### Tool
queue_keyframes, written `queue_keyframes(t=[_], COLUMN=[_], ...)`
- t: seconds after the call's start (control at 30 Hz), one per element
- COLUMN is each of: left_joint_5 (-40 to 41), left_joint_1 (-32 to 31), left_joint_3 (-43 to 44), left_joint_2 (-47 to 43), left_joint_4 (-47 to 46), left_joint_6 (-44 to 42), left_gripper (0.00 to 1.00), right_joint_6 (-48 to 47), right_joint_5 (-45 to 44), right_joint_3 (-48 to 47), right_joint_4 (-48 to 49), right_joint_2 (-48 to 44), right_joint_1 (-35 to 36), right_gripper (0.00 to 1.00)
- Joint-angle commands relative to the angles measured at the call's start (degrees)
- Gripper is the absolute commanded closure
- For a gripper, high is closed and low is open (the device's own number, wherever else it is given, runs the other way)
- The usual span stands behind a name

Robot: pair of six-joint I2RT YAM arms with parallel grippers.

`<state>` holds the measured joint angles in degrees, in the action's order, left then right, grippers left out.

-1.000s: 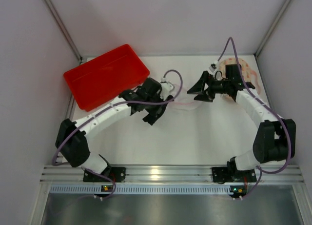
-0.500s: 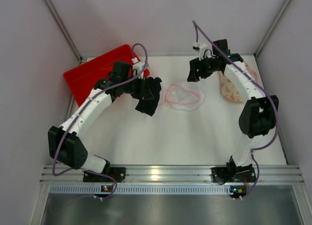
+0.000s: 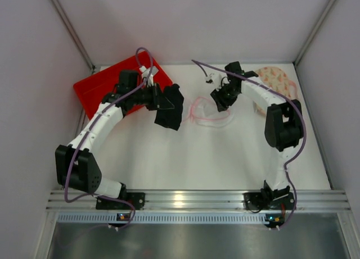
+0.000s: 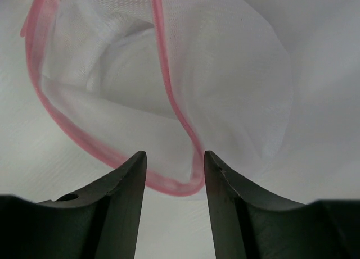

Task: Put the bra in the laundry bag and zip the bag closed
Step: Place the bra in the laundry bag.

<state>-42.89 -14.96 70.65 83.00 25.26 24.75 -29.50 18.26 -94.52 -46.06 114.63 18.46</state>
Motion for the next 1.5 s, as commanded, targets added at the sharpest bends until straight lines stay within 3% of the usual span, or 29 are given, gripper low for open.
queue_keyframes(t=[0.0, 0.17, 0.4, 0.57, 0.8, 0.97, 1.27, 1.47], left_joint_5=[-2.37, -2.72, -2.81, -5.96, -10.28, -8.79, -6.24, -4.49], left_joint_1=[0.81, 1.78, 2.39, 2.66, 2.04, -0.59, -2.00, -4.20], left_joint_3=[-0.86, -1.75, -4.11, -9.47, -23.35, -27.84, -29.70, -28.28], left_joint_2=[-2.41, -2.67, -4.34, -7.50, -12.33, -14.27, -1.37, 3.13], left_joint_4=[-4.51, -5.30, -5.65, -12.49, -28.06, -34.10, -52.14, -52.24], left_joint_6=[2.23, 3.28, 2.84, 9.51, 27.70, 31.66, 47.65, 50.47], left_gripper=[1.00, 1.00, 1.00, 1.00, 1.00, 1.00, 1.00, 1.00], right_joint_6=[-3.02, -5.57, -6.10, -0.94, 10.50, 14.90, 15.70, 16.22], right_joint_5=[-3.31, -6.13, -5.62, 1.41, 6.69, 8.10, 10.13, 9.51], right_joint_3=[0.30, 0.92, 0.30, 2.14, 10.14, 15.14, 20.34, 22.54], right_joint_4=[4.05, 6.68, 6.86, 6.34, 12.58, 15.04, 14.42, 16.62], right_joint_2=[0.77, 2.79, 2.62, -2.55, -13.11, -19.69, -24.19, -24.81], right_joint_1=[1.49, 2.55, 3.60, 5.88, 12.21, 13.36, 14.50, 15.91], right_gripper=[0.55, 0.62, 1.00, 1.00, 1.00, 1.00, 1.00, 1.00])
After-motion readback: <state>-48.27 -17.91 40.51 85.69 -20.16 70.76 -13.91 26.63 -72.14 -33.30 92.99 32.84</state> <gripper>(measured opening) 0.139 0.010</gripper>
